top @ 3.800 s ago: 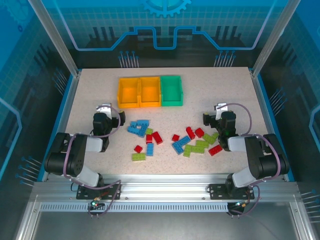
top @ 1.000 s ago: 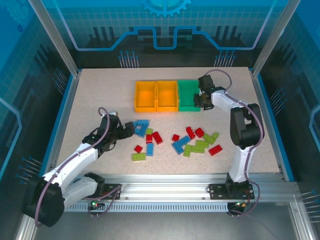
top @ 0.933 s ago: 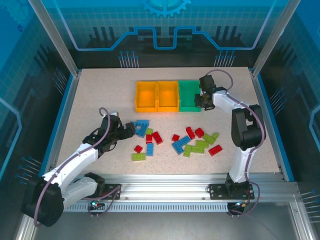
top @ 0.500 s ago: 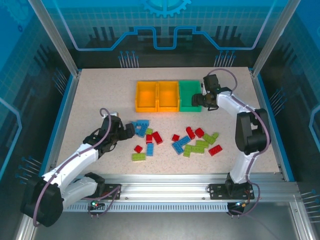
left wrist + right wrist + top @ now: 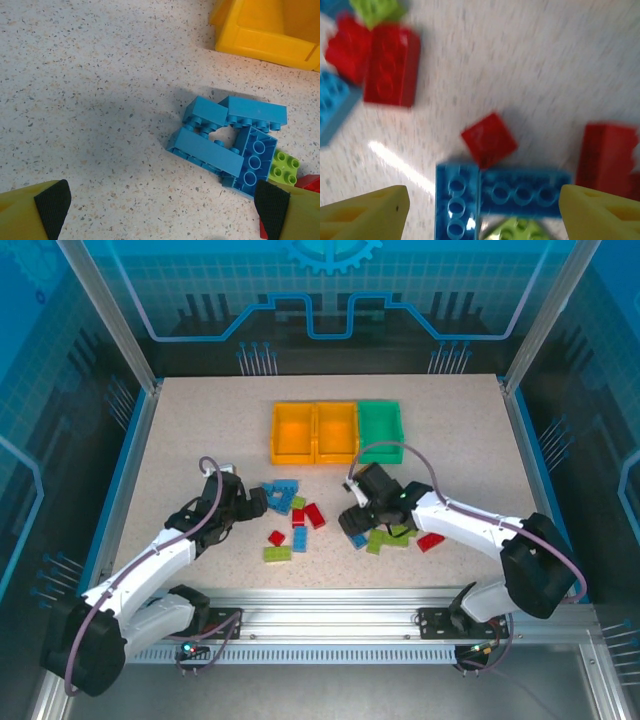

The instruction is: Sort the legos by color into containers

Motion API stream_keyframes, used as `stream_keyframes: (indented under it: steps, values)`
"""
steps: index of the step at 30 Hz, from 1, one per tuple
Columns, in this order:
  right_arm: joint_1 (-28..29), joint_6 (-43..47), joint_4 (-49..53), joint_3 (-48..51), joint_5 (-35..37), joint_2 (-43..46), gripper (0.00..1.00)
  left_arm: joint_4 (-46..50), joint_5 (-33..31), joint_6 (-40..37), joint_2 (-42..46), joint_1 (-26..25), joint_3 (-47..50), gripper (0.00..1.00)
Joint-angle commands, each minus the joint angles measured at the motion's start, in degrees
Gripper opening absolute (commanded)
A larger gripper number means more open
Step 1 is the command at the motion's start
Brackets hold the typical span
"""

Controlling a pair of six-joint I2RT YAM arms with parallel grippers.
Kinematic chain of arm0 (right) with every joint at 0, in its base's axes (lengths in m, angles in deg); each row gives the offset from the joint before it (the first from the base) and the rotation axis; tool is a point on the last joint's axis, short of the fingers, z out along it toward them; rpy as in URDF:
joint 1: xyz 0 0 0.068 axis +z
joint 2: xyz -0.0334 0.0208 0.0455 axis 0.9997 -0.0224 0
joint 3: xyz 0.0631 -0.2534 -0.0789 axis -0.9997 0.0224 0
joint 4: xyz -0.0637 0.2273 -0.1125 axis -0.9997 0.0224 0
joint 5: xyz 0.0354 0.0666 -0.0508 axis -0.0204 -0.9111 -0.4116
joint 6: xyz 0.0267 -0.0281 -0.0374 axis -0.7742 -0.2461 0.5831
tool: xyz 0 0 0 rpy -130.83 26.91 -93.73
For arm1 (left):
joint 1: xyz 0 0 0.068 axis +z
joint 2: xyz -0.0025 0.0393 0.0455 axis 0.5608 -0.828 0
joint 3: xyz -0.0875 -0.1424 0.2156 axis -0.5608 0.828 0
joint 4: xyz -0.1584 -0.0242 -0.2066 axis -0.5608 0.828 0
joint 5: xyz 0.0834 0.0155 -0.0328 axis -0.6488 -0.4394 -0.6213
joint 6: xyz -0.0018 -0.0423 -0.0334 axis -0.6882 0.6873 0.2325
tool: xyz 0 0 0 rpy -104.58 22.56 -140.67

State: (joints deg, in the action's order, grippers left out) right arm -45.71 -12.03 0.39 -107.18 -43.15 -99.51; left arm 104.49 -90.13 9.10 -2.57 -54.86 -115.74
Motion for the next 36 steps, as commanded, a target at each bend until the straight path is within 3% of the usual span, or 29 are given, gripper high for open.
stream_keyframes:
  steps: [1, 22, 36]
  values:
    - [3.7, -4.8, 1.6, 2.0, 3.6, -0.5, 0.78, 0.4, -1.2, -0.2, 1.1, -0.4, -1.5, 0.99]
    - [8.9, -7.3, 1.7, -0.4, 5.0, -11.1, 0.59, -0.2, -0.2, 1.4, 2.4, -0.5, 0.5, 0.99]
    - [12.3, -11.7, 3.7, -2.0, 7.9, -10.6, 0.71, 0.6, -0.2, 2.2, 4.0, -0.4, 1.5, 0.99]
